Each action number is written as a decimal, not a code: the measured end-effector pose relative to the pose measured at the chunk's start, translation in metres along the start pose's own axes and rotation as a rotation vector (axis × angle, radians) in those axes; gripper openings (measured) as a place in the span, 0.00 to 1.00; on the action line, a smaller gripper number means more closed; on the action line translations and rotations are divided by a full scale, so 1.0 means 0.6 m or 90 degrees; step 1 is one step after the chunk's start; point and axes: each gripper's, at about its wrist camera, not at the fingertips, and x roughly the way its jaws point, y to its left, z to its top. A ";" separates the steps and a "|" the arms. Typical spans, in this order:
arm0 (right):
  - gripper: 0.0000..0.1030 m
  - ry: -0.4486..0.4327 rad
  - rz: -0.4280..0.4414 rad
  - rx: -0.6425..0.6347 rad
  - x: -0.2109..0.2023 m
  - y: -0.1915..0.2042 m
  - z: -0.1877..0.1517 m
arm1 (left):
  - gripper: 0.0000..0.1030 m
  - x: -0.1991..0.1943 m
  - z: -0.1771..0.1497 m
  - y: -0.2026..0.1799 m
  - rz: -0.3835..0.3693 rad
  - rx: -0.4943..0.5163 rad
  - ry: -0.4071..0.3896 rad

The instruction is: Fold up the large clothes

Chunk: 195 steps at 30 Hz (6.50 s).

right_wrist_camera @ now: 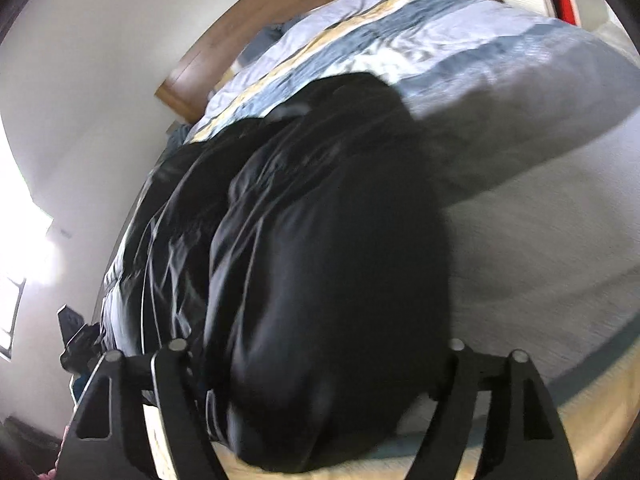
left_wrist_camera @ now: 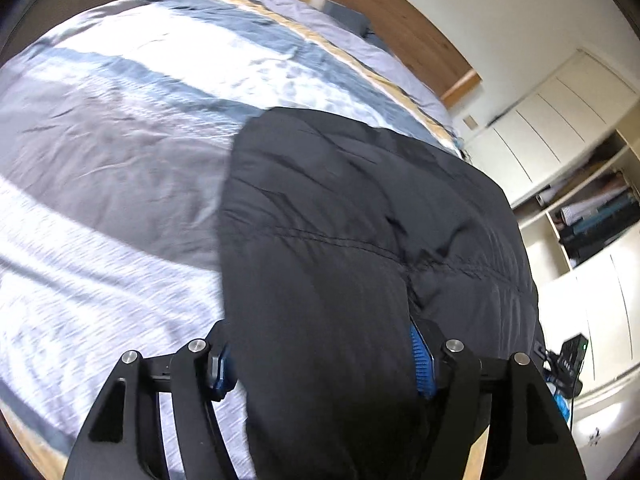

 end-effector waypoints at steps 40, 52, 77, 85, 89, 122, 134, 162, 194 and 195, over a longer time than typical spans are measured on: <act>0.77 -0.050 -0.150 -0.291 0.355 0.386 0.148 | 0.81 0.275 0.166 -0.239 0.174 0.133 -0.018; 0.77 -0.082 -0.163 -0.140 0.228 0.135 0.182 | 0.84 0.223 0.164 -0.123 0.206 0.070 -0.005; 0.77 -0.086 -0.146 -0.272 0.147 0.243 -0.048 | 0.86 0.101 -0.063 -0.185 0.166 0.134 -0.099; 0.77 -0.088 -0.193 -0.110 0.046 0.044 -0.045 | 0.86 0.035 -0.085 -0.101 0.203 0.065 -0.091; 0.77 -0.111 -0.212 -0.050 -0.015 0.029 -0.055 | 0.86 -0.002 -0.119 -0.117 0.210 0.066 -0.105; 0.77 -0.165 -0.236 -0.277 -0.217 0.318 -0.348 | 0.99 -0.324 -0.394 -0.296 0.222 0.210 -0.318; 0.77 -0.215 -0.237 -0.283 -0.280 0.327 -0.377 | 1.00 -0.349 -0.438 -0.304 0.243 0.242 -0.321; 0.77 -0.269 -0.254 -0.323 -0.313 0.326 -0.424 | 1.00 -0.348 -0.489 -0.326 0.315 0.287 -0.328; 0.77 -0.244 -0.276 -0.324 -0.282 0.299 -0.416 | 1.00 -0.313 -0.504 -0.339 0.290 0.307 -0.310; 0.77 -0.244 -0.277 -0.324 -0.281 0.300 -0.416 | 1.00 -0.313 -0.504 -0.338 0.291 0.307 -0.309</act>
